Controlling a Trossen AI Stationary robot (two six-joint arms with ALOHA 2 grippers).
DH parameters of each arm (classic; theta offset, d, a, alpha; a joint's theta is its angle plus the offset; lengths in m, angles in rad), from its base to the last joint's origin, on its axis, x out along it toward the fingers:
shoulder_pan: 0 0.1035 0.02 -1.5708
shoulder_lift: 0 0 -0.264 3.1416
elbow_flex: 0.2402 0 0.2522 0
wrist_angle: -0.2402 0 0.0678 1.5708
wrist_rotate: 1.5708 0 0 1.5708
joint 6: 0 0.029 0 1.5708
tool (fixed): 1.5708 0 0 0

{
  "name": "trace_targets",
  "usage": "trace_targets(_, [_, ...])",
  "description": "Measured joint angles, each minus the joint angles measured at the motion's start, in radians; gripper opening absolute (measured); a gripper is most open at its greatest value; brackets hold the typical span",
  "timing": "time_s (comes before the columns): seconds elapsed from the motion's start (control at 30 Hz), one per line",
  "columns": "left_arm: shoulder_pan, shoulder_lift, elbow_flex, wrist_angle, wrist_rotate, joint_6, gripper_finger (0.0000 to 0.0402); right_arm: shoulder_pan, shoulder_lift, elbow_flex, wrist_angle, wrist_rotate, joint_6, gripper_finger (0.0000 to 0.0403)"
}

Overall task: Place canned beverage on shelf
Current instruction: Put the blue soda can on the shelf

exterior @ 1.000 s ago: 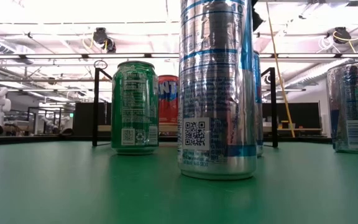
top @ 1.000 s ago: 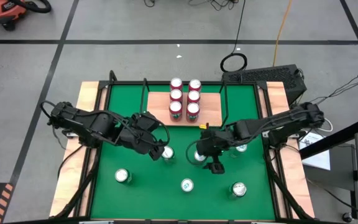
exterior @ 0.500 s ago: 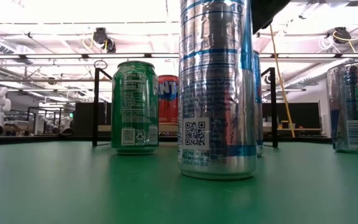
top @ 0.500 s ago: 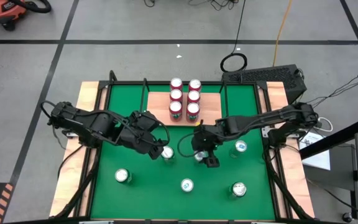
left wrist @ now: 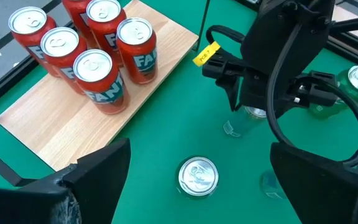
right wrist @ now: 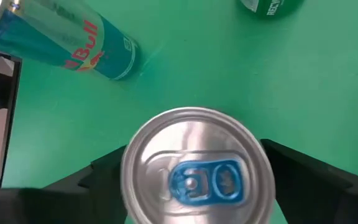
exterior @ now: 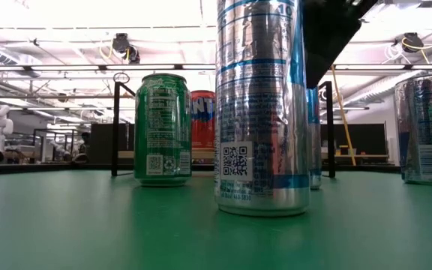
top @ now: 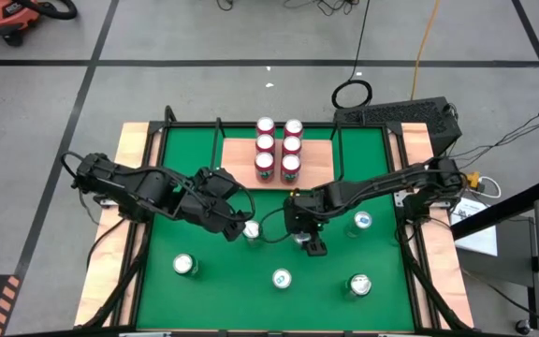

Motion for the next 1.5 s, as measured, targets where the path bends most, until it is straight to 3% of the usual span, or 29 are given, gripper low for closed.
trace_targets(0.27, [0.0,0.0,0.0,-0.016,0.0,0.0,0.0384,0.0,-0.007,0.0,-0.012,0.003,0.06,0.0247])
trace_targets(0.57, [0.0,0.0,0.0,-0.016,-0.025,-0.002,0.0384,-0.02,-0.065,0.038,-0.059,0.004,0.342,0.0244])
trace_targets(0.8, [0.0,0.0,0.0,0.021,-0.05,0.009,0.0384,-0.071,-0.111,0.169,-0.148,0.027,0.626,0.0243])
trace_targets(0.97, [-0.013,0.0,0.0,0.111,-0.05,0.08,0.0384,-0.117,-0.125,0.284,-0.186,0.027,0.741,0.0244])
trace_targets(1.5, [0.047,0.0,-0.001,0.26,-0.022,0.322,0.0384,-0.212,-0.125,0.57,-0.171,0.06,0.832,0.0244])
